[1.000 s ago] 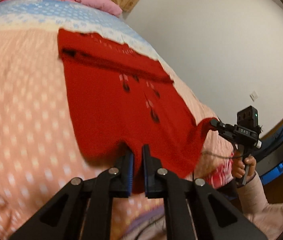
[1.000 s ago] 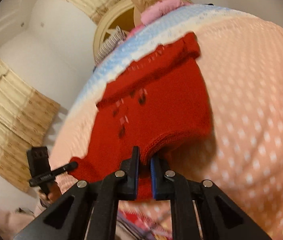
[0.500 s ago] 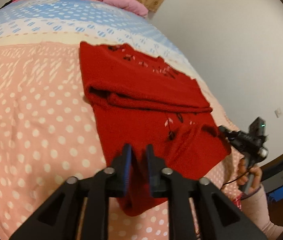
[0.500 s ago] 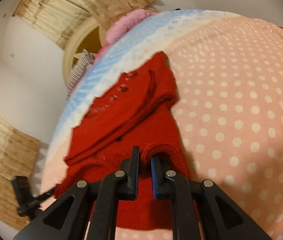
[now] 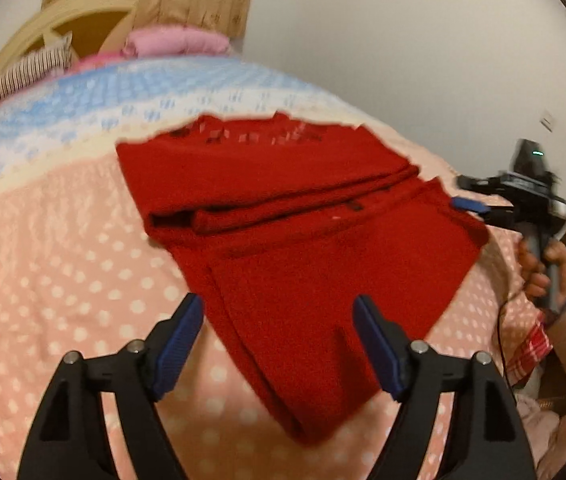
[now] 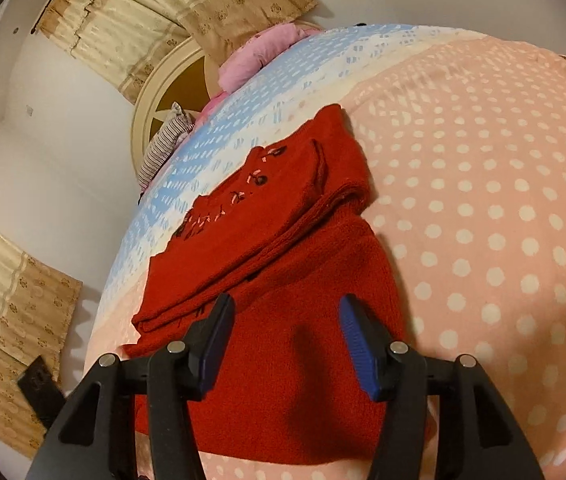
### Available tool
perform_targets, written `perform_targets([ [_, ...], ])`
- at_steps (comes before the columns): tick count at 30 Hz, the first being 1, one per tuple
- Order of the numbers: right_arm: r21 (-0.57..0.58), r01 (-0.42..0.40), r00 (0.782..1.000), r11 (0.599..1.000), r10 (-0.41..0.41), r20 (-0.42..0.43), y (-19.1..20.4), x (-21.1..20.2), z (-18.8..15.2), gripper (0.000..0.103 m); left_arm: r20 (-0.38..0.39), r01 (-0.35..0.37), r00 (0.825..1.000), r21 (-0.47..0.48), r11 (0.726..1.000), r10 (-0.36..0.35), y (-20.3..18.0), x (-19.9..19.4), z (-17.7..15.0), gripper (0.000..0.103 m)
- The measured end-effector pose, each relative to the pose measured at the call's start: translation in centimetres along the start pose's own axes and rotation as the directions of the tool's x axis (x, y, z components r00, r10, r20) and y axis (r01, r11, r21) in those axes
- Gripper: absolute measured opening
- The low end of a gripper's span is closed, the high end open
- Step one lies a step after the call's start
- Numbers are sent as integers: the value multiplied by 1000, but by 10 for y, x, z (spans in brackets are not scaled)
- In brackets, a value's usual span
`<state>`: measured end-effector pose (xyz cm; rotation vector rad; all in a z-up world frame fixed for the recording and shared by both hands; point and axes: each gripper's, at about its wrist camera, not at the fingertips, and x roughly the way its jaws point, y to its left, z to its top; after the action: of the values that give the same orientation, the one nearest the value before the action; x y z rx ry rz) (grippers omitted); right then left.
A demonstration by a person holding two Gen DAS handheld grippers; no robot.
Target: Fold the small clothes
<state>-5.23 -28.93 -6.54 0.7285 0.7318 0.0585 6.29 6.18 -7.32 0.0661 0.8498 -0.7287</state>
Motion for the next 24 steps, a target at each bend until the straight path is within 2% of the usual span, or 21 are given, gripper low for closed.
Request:
perform_targets([
  [6,-59,2,997,998,2,71,12,-32,-10,56,21,28,999,-73,997,-27,6,13,7,79],
  [9,-126,62,994,990,-50,96,18,-44,-13,56,20,41,999,-108,993,-40,8,19,11,76],
  [12,-204,147,985,968,-125,116,23,-47,-15,56,19,63,998,-161,985,-60,13,24,9,66],
  [13,-221,166,983,961,-144,116,24,-45,-15,56,27,65,998,-171,983,-61,14,23,8,59],
  [16,-290,213,976,933,-190,104,27,-35,-15,56,30,65,998,-203,977,-60,18,22,7,28],
  [21,-369,264,965,891,-249,87,32,-9,-9,56,25,31,999,-187,982,-27,14,22,8,28],
  [24,-422,346,937,838,-334,104,33,12,-1,56,27,32,999,-178,983,-27,13,24,9,43],
])
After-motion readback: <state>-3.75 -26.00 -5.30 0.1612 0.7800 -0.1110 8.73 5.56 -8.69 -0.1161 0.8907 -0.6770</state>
